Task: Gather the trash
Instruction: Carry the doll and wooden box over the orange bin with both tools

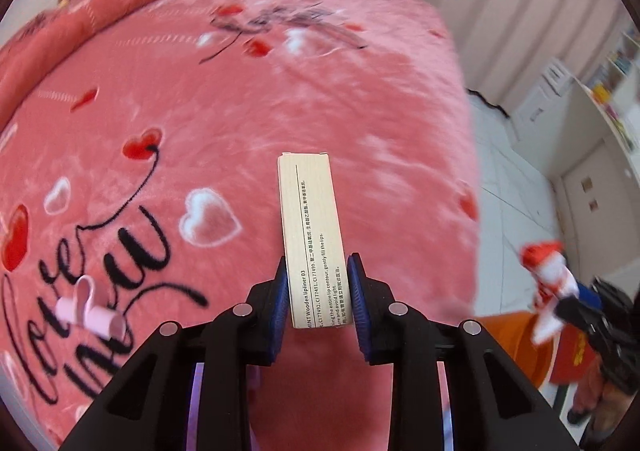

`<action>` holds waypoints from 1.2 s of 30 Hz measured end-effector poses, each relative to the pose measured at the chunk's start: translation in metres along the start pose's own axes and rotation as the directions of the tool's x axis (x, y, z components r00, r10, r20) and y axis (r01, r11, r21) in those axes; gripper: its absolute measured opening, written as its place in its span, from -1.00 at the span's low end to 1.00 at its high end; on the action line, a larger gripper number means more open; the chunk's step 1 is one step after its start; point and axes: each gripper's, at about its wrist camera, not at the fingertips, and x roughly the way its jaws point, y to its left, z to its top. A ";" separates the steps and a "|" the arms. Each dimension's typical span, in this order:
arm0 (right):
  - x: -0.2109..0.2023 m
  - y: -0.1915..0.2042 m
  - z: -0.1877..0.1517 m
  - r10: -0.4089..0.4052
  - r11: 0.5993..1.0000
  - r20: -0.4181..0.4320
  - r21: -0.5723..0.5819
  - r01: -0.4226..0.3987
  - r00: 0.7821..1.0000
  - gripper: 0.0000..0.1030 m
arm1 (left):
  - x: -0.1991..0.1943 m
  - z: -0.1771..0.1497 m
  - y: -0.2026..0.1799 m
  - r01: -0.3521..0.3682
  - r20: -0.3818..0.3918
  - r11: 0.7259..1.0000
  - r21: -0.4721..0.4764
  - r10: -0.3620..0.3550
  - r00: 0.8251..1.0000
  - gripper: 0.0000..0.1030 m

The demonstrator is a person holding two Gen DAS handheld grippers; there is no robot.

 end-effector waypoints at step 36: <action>-0.185 0.033 -0.129 -0.181 0.977 0.113 0.138 0.165 0.977 -0.61 | -0.095 -0.131 -0.166 0.190 -0.021 0.875 0.445 -0.202 0.979 -0.42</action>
